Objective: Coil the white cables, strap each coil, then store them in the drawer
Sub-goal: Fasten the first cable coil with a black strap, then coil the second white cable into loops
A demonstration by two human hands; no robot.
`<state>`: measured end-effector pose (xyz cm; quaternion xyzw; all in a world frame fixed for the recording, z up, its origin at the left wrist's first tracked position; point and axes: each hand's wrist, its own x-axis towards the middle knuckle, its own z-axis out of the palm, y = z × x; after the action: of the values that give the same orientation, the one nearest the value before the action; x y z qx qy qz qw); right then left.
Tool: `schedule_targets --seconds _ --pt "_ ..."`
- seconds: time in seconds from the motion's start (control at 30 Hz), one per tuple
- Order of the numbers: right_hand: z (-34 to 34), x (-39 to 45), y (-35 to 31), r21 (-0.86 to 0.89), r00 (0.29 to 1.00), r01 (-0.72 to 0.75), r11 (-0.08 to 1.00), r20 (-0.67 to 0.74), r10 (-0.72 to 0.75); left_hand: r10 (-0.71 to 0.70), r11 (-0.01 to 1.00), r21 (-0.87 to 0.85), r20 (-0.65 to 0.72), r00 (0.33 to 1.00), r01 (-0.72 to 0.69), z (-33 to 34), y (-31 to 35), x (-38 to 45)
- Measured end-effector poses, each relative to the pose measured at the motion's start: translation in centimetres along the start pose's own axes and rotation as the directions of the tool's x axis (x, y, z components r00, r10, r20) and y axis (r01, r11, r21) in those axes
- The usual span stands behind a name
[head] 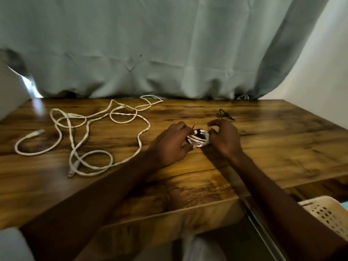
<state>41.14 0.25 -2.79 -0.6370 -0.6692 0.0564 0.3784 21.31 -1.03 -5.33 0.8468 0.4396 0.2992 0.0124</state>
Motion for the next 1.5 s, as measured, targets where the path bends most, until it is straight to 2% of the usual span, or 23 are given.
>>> schedule_targets --seconds 0.03,0.1,0.17,0.2,0.3,0.57,0.7,0.8,0.9,0.97,1.03,1.1,1.17,1.27,1.33,1.4,1.5 --pt "0.3 0.1 -0.5 -0.038 0.994 0.111 0.993 -0.008 -0.111 -0.003 0.999 -0.033 -0.015 1.000 0.003 0.0 -0.2 -0.1" --pt "1.2 0.2 -1.5 -0.109 0.960 0.258 0.960 0.140 -0.242 -0.014 0.998 -0.063 -0.070 0.997 0.009 -0.2 -0.6 -0.2" --pt "2.3 -0.2 -2.2 -0.198 0.909 0.304 0.932 0.354 -0.222 -0.078 0.996 -0.056 -0.139 0.987 0.070 -0.9 -1.3 -0.2" --pt "2.7 -0.6 -2.5 -0.250 0.888 0.324 0.912 0.413 -0.203 -0.119 0.993 -0.039 -0.169 0.978 0.114 -1.4 -1.6 -0.2" --pt "3.4 -1.3 -2.0 -0.346 0.884 0.352 0.870 0.429 -0.187 -0.217 0.972 0.052 -0.185 0.958 0.230 -2.9 -2.6 -0.6" --pt "2.5 -0.8 -1.7 -0.349 0.865 0.323 0.880 0.485 -0.126 -0.346 0.886 0.252 -0.202 0.916 0.390 -6.5 -2.7 -2.0" --pt "2.7 -1.6 -1.4 -0.326 0.914 0.298 0.897 0.368 -0.170 -0.533 0.774 0.374 -0.049 0.844 0.511 -8.8 -1.7 -5.1" --pt "2.3 -2.3 -1.9 -0.326 0.932 0.356 0.876 0.190 -0.308 -0.639 0.689 0.471 0.037 0.768 0.551 -10.8 -1.8 -8.1" --pt "1.9 -3.3 -3.4 -0.372 0.887 0.437 0.819 0.026 -0.461 -0.580 0.712 0.502 0.027 0.814 0.491 -12.1 -3.1 -10.1" --pt "2.6 -3.5 -4.6 -0.297 0.848 0.483 0.824 -0.074 -0.524 -0.502 0.796 0.366 -0.045 0.864 0.482 -12.7 -4.1 -10.3" --pt "4.3 -3.5 -6.8 -0.125 0.821 0.544 0.830 -0.122 -0.557 -0.430 0.844 0.256 -0.202 0.880 0.471 -12.8 -5.2 -9.8" --pt "6.8 -3.4 -9.8 0.083 0.825 0.564 0.822 -0.094 -0.557 -0.412 0.836 0.237 -0.328 0.850 0.496 -12.5 -6.2 -8.9" --pt "9.4 -2.6 -13.3 0.202 0.833 0.547 0.813 -0.034 -0.552 -0.454 0.797 0.229 -0.382 0.805 0.559 -11.8 -7.1 -8.6" --pt "13.3 0.0 -18.1 0.296 0.759 0.616 0.730 0.023 -0.651 -0.511 0.722 0.231 -0.456 0.728 0.652 -11.3 -8.4 -8.7" --pt "15.7 1.3 -20.0 0.334 0.719 0.659 0.674 -0.016 -0.695 -0.536 0.667 0.253 -0.492 0.687 0.701 -11.8 -9.3 -8.9" --pt "17.7 2.2 -20.5 0.311 0.724 0.673 0.671 -0.094 -0.683 -0.560 0.629 0.254 -0.507 0.655 0.735 -12.5 -10.5 -9.2" --pt "19.1 3.4 -19.8 0.323 0.820 0.573 0.753 -0.223 -0.528 -0.467 0.650 0.290 -0.577 0.670 0.703 -13.4 -12.7 -10.1"
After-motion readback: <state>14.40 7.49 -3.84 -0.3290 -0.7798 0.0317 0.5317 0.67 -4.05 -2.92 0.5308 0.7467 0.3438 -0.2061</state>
